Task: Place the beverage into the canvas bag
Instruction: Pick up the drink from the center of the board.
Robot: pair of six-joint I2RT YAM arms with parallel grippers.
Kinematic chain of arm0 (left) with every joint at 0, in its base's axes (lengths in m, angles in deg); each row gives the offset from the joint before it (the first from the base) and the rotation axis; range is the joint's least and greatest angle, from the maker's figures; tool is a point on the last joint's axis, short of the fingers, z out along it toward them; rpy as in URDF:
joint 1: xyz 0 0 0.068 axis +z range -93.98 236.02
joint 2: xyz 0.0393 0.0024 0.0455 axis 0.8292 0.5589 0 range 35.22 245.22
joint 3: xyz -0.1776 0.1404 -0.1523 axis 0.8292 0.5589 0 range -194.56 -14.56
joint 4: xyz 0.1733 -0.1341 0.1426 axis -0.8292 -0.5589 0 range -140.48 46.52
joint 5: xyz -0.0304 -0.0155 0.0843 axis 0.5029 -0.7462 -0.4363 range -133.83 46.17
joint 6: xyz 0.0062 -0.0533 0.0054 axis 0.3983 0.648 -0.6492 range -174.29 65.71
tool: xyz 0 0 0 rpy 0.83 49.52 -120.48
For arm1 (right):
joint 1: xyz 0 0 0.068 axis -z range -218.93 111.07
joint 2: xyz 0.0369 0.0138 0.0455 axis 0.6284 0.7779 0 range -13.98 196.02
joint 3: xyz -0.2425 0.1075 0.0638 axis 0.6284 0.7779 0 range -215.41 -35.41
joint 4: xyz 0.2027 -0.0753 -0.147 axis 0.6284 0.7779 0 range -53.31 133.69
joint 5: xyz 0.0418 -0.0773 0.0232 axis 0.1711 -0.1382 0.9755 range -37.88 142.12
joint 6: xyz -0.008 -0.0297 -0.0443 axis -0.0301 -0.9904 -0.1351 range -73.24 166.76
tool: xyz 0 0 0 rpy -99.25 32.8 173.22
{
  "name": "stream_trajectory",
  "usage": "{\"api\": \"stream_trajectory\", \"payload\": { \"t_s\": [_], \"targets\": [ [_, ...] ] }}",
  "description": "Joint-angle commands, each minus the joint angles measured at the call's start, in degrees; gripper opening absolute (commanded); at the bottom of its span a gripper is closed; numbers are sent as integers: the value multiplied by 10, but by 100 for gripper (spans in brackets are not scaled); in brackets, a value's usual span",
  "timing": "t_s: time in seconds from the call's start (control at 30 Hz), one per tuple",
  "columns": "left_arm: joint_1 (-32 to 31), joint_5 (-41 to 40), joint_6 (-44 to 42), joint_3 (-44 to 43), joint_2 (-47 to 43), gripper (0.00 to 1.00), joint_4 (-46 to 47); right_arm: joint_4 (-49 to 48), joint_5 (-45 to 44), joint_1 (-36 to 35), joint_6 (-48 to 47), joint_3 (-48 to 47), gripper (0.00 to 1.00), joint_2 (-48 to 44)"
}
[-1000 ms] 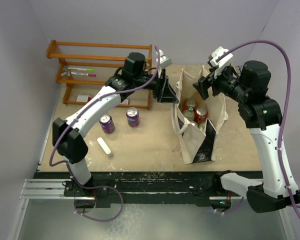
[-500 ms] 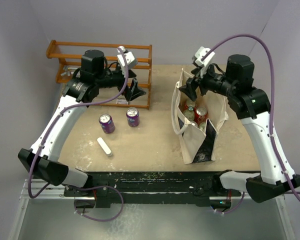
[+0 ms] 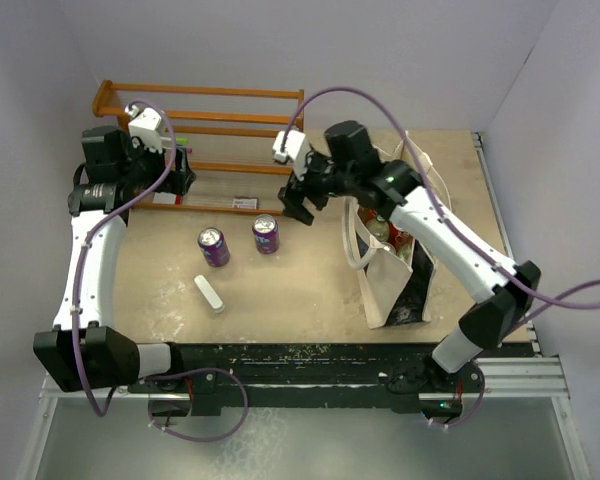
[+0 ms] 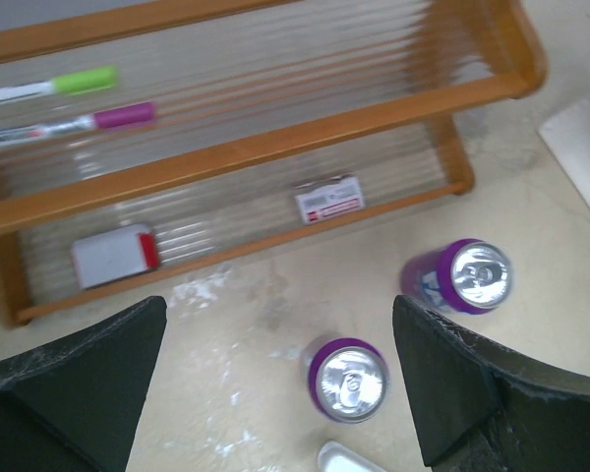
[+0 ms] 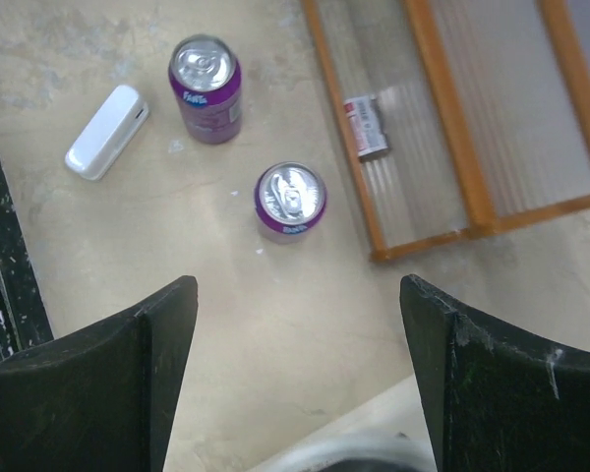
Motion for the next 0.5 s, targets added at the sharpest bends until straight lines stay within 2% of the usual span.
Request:
{"api": "stream_trajectory", "payload": {
  "t_s": [0.0, 0.23, 0.47],
  "targets": [
    [16, -21, 20, 0, -47, 99, 53, -21, -57, -44, 0, -32, 86, 50],
    [23, -25, 21, 8, -81, 99, 69, -47, -58, -53, 30, -30, 89, 141],
    [31, 20, 24, 12, -99, 99, 72, -73, -73, -53, 67, -33, 92, 206]
  ]
}}
